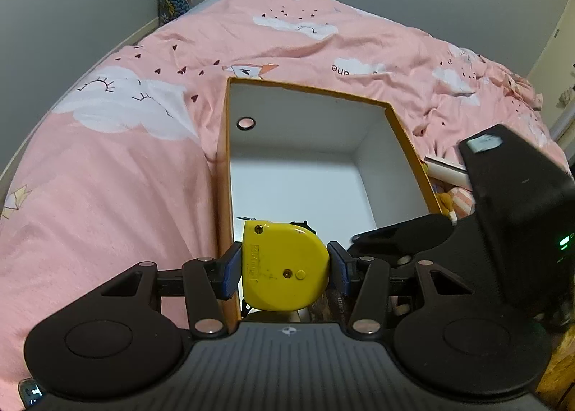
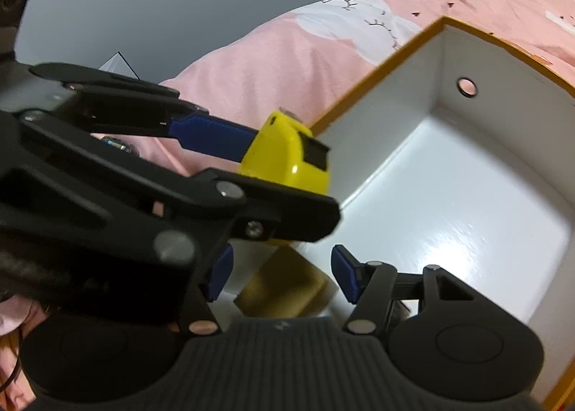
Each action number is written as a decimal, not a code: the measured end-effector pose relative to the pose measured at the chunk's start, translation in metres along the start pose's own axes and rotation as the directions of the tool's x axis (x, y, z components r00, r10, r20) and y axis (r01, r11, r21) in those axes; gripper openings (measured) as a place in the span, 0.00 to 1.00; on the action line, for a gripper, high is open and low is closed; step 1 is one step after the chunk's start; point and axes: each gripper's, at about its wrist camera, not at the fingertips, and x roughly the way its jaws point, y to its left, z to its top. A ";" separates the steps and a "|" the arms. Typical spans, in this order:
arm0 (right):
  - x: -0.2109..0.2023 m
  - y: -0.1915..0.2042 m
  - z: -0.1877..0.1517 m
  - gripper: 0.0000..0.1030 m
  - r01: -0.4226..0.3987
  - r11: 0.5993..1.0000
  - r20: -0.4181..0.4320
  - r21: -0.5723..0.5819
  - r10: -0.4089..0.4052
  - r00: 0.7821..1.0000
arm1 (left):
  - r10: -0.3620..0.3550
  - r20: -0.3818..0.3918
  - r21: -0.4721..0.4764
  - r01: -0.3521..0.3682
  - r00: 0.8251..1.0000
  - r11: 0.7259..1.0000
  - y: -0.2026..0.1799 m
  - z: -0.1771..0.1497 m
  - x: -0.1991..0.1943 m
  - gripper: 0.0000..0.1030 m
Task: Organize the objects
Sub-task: 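Lower the gold box into the shoebox with the right gripper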
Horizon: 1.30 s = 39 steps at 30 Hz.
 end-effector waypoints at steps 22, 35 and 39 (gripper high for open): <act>-0.004 0.017 -0.011 0.35 0.123 0.989 -0.052 -0.079 -0.127 0.991 | 0.001 -0.028 0.055 0.000 1.000 0.998 -0.004 -0.004 -0.001 0.55; 0.010 0.005 -0.013 0.42 0.032 0.993 -0.121 -0.115 -0.046 0.992 | -0.010 -0.074 0.160 0.022 0.997 0.987 -0.011 0.001 -0.001 0.55; 0.000 0.013 -0.016 0.42 0.068 0.984 -0.082 -0.165 -0.082 0.993 | -0.003 -0.123 0.290 0.039 0.992 0.956 -0.021 -0.002 0.003 0.55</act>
